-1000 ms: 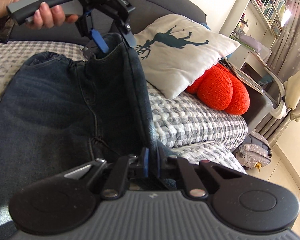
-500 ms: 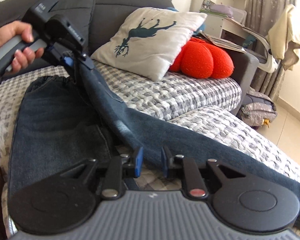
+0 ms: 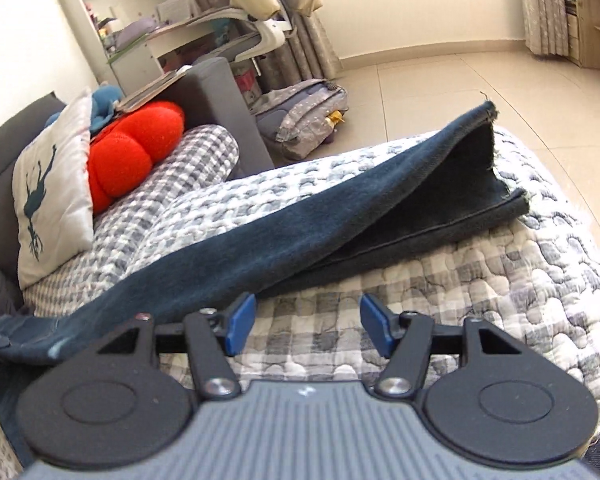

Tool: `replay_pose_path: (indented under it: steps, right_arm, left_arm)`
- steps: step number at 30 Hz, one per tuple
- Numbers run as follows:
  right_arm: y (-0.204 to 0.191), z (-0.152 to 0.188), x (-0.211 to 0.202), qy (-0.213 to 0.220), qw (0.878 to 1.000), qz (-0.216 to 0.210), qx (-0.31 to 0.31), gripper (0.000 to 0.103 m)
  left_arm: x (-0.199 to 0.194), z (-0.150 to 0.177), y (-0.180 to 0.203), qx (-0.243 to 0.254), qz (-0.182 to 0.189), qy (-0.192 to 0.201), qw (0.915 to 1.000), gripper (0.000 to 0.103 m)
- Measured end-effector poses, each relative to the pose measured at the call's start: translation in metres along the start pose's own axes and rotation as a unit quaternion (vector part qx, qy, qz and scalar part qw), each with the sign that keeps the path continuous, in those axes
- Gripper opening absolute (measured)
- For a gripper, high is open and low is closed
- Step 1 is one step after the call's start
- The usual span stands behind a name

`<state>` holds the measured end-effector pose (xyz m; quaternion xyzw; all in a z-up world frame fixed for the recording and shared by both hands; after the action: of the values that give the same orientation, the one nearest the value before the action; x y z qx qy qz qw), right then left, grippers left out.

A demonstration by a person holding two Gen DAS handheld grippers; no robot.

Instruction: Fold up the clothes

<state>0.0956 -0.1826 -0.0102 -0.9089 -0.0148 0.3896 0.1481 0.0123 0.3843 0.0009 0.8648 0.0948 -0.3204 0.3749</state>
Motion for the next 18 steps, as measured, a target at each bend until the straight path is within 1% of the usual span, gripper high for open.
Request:
replay_pose_path:
  steps: [4,6,10,11,13,14,18]
  right_arm:
    - [0.009,0.004,0.011,-0.006,0.999,-0.006,0.04,0.064]
    - [0.013,0.01,0.014,-0.008,0.998,-0.017,0.06,0.064]
    - [0.015,0.016,0.014,-0.005,0.997,-0.032,0.077,0.065]
    - [0.014,0.016,0.012,-0.003,0.996,-0.037,0.075,0.065]
    - [0.008,0.015,0.006,0.003,0.997,-0.043,0.057,0.065]
    - [0.004,0.016,0.004,0.002,0.998,-0.045,0.046,0.065]
    - [-0.015,0.023,0.002,-0.015,0.997,-0.081,0.009,0.065]
  left_arm:
    - [-0.013,0.01,-0.002,0.0,0.003,0.015,0.9999,0.029]
    - [-0.025,0.019,-0.002,0.002,0.004,0.03,0.9996,0.029]
    - [-0.038,0.031,0.001,0.029,-0.002,0.036,0.9989,0.029]
    - [-0.041,0.034,0.002,0.038,-0.006,0.035,0.9987,0.029]
    - [-0.042,0.037,0.0,0.04,-0.006,0.034,0.9986,0.029]
    - [-0.043,0.038,-0.001,0.036,-0.005,0.034,0.9988,0.029]
    - [-0.05,0.047,-0.002,0.017,0.001,0.046,0.9988,0.029]
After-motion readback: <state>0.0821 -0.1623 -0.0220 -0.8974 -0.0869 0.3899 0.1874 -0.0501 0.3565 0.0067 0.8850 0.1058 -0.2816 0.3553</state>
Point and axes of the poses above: each gripper's, at about its wrist camera, not at the fingertips, and x roughly the way its jaws point, y to its right, z to its underside, the point moved 1 cm from there along x, roughly the way its jaws point, and after that the axes turned 7 degrees about z, right-handed, at the moved point
